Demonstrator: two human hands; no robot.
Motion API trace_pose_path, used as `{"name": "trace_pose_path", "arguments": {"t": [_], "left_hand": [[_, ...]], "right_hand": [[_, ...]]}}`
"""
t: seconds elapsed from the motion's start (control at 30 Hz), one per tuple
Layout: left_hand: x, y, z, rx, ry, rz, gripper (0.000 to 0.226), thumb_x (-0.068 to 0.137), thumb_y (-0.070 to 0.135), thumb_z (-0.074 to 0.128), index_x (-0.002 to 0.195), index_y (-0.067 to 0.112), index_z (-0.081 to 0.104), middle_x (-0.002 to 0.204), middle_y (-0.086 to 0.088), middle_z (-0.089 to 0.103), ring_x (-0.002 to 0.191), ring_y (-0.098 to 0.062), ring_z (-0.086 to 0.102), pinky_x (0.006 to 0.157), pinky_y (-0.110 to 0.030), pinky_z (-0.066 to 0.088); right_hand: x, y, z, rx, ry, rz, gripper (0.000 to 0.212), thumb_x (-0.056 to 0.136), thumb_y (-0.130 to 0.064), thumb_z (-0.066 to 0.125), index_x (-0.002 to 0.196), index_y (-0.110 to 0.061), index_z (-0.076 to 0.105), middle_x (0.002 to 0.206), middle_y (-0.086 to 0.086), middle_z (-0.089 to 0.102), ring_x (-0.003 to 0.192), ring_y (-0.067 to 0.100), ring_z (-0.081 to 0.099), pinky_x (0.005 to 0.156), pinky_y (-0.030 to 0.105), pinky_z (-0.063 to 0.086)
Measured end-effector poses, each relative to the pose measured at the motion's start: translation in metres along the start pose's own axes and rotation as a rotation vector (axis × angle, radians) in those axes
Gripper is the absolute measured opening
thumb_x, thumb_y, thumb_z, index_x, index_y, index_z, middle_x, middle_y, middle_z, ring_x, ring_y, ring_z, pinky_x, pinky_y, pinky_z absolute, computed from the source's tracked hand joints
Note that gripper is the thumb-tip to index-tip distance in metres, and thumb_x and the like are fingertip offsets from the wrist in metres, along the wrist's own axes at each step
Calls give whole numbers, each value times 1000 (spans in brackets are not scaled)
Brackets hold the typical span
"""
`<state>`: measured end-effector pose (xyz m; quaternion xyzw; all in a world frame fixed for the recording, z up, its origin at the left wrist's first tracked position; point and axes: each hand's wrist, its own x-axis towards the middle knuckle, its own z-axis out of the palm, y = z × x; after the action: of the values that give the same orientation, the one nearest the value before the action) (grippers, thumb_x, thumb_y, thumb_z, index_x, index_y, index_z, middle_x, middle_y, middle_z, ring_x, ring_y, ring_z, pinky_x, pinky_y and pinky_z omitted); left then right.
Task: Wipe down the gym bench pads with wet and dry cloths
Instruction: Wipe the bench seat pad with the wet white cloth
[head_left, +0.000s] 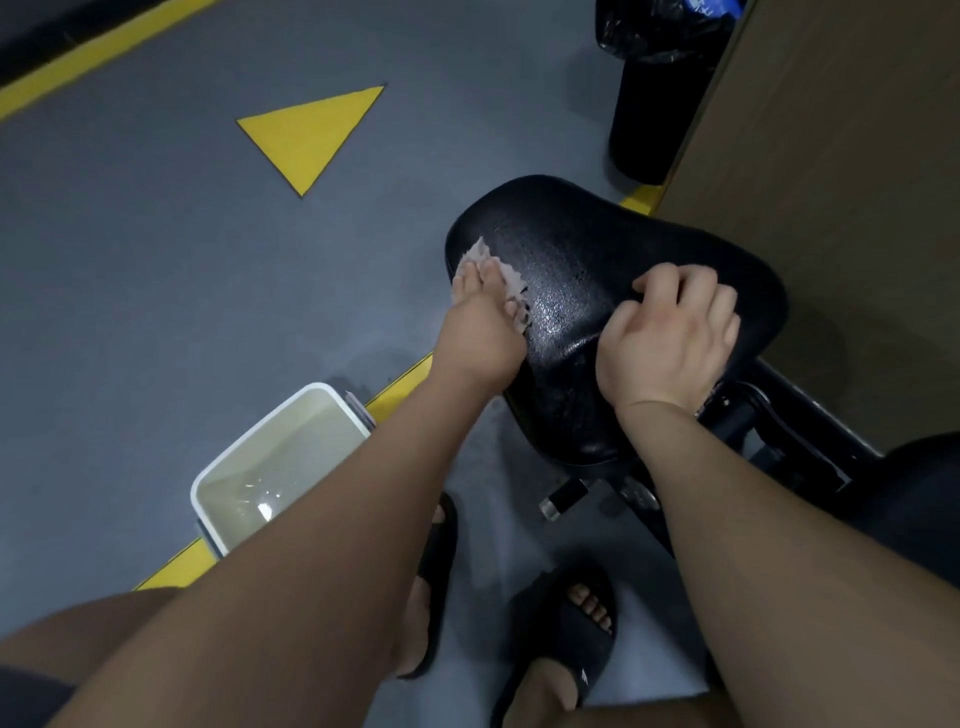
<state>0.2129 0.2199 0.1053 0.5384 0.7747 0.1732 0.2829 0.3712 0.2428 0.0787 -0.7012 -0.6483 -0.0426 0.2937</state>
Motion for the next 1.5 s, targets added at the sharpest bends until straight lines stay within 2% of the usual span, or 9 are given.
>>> {"name": "trace_pose_path", "arguments": {"t": [0.17,0.33,0.43,0.73,0.9,1.03,1.17,1.33,1.5], "left_hand": [[-80,-1,27,-74,94,132,63,101,10,47,159,11,24,169,-4,13,156,-16,7,111,-2,0],[-117,2,60,-113,98,101,70,99,4,44,161,11,14,170,-6,0,156,-17,-7,121,-16,-7],[-81,-1,49,-189,102,48,70,98,2,45,160,8,15,169,-7,5,154,-28,15,124,-30,19],[-71,-6,44,-312,164,-4,54,108,18,38,160,14,23,170,-2,3,153,-18,19,105,-1,14],[-152,2,106,-445,235,139,66,107,18,40,161,15,1,168,4,-18,155,-12,-12,126,-32,11],[-169,28,124,-614,251,-20,76,106,36,40,155,22,-16,166,1,-24,148,6,-20,114,-4,1],[-154,23,116,-649,289,-21,70,108,26,38,159,17,-8,167,6,-21,151,1,-15,114,-2,4],[-125,7,93,-708,253,-82,67,108,30,39,162,23,0,169,13,-6,149,11,-3,113,-1,6],[-52,-9,55,-715,184,-250,55,106,35,43,155,13,30,143,-3,55,131,-19,51,111,-35,39]], "right_hand": [[0,-1,0,-2,9,-2,20,82,-18,49,95,-16,64,108,10,60,97,35,53,85,43,36],[0,1,1,-1,22,-12,19,82,-18,50,95,-16,64,108,10,60,97,34,53,83,42,36],[-1,2,1,4,17,-15,20,83,-19,48,96,-16,63,108,9,60,97,34,53,83,42,35],[-1,2,4,1,13,-12,20,83,-20,48,96,-17,63,109,7,60,98,31,53,84,42,38],[0,2,5,-8,19,-16,20,83,-19,49,96,-18,64,109,7,60,97,32,53,82,42,38],[-1,2,4,12,20,-8,19,82,-18,50,95,-18,65,109,8,61,97,33,53,82,43,38],[-1,1,3,15,21,-15,19,83,-18,49,95,-17,64,110,8,61,97,32,54,82,43,38],[-2,1,3,-11,6,-21,22,85,-20,46,98,-18,63,113,7,60,100,30,53,86,41,38],[-2,1,4,-24,-4,-11,23,86,-21,45,101,-18,62,115,7,59,102,30,52,88,40,37]]}}
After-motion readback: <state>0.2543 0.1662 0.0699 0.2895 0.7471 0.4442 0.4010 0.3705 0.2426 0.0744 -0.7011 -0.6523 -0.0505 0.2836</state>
